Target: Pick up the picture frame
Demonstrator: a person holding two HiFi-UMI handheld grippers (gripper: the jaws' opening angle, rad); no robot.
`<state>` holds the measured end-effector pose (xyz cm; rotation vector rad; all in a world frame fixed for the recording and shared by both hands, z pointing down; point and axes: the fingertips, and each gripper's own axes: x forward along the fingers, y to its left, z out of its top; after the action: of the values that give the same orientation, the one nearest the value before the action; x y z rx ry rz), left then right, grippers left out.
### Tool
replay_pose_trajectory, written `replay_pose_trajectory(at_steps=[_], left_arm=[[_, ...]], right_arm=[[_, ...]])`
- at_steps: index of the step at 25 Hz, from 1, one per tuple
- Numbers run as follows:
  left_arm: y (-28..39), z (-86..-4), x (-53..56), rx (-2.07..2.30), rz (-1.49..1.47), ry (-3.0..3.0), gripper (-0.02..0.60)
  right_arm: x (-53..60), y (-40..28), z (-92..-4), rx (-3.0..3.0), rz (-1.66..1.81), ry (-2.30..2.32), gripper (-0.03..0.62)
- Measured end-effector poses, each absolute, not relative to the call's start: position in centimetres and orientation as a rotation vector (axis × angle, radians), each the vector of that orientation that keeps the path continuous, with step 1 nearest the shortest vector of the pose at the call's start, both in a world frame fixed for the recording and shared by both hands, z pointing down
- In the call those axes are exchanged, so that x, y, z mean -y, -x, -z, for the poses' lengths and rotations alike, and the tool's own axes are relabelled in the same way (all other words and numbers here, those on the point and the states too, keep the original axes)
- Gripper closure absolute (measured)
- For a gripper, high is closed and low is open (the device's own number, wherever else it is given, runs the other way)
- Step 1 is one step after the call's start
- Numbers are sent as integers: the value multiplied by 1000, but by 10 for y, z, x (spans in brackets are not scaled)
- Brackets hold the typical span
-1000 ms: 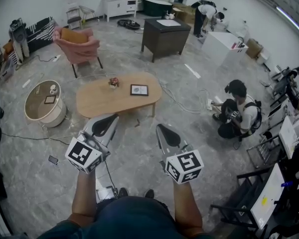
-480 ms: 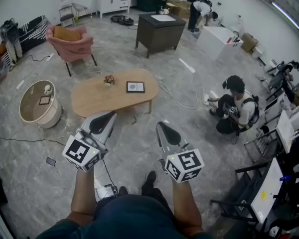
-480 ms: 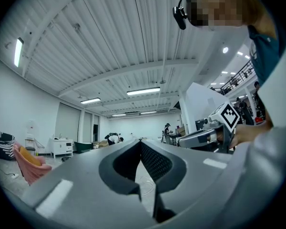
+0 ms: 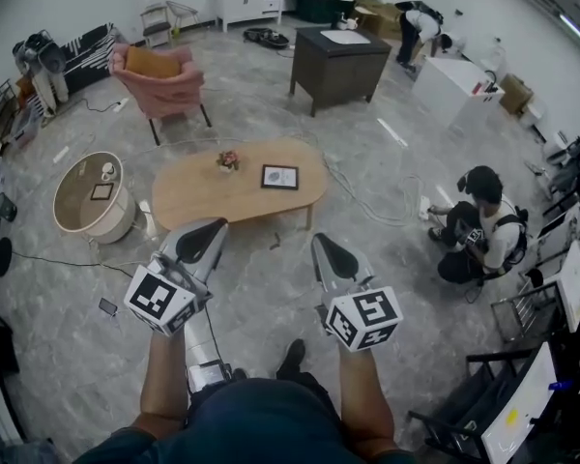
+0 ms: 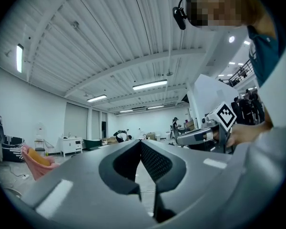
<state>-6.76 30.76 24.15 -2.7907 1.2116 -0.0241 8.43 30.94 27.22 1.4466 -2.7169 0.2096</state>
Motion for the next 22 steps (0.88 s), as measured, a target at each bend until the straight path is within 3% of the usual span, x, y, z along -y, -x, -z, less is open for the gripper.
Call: replay_pose_trajectory(at_steps=[22], left_arm=[[-35,-239,-200,-1379,161,2666,586]], right_arm=[[-176,-179,-277,2873,-267,-1246,583]])
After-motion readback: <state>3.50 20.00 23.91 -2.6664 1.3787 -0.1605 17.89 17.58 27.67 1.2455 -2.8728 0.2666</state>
